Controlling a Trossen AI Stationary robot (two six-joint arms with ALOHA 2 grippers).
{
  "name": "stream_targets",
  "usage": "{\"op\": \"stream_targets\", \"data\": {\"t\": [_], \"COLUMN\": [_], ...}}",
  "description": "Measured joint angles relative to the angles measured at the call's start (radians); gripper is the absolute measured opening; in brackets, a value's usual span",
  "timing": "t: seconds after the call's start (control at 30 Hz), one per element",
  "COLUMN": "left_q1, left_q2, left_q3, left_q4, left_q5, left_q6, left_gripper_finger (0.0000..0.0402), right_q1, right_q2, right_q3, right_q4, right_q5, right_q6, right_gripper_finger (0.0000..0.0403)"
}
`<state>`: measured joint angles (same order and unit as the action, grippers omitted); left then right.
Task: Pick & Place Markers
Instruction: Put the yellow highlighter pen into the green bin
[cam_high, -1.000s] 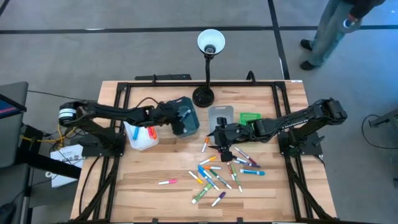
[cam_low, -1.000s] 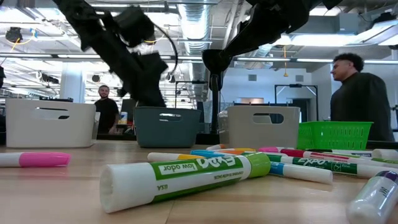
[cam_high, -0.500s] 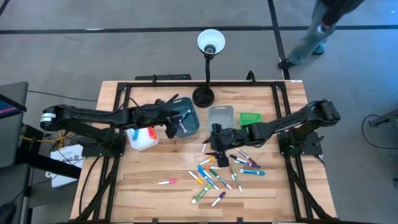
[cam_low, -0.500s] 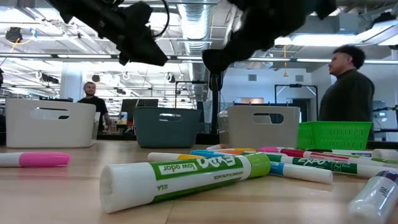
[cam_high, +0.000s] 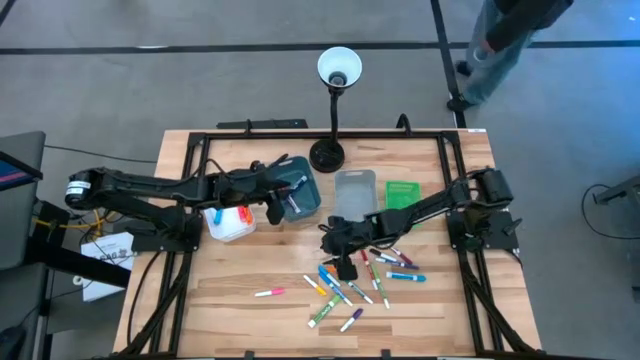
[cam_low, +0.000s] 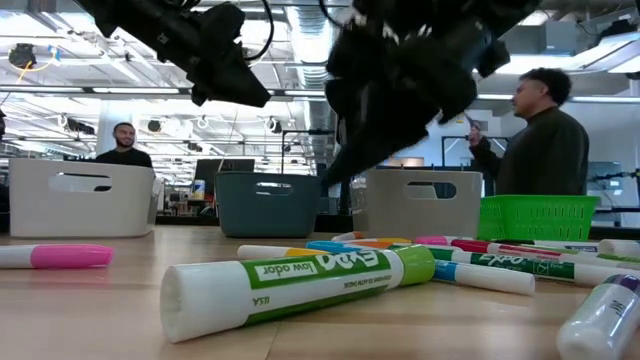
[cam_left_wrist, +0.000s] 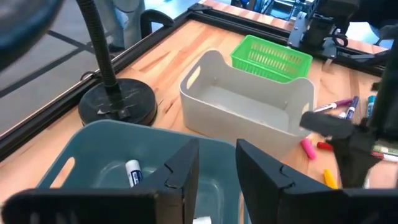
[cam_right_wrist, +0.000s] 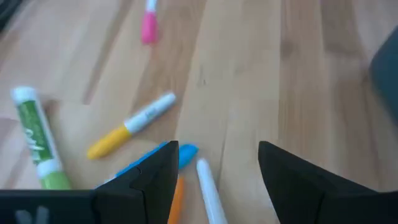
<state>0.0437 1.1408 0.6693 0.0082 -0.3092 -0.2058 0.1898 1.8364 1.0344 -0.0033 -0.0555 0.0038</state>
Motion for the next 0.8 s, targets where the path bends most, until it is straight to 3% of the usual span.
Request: {"op": "stream_targets", "data": {"t": [0.47,0.8], "left_q1": [0.000,0.000], "left_q2": [0.000,0.000], "left_q3": [0.000,0.000], "left_q4": [0.000,0.000], "left_q5": [0.000,0.000], "left_q6": [0.000,0.000], "left_gripper_finger": [0.0102,0.0102], "right_q1": [0.017,0.027], "right_q2": [0.028,0.013], "right_q3": [0.002,0.247], "right_q4": [-0.120,-0.515], "right_q5": [0.011,0.060], "right_q6": [-0.028,-0.130], "right_gripper_finger": [0.0170,0.0180]}}
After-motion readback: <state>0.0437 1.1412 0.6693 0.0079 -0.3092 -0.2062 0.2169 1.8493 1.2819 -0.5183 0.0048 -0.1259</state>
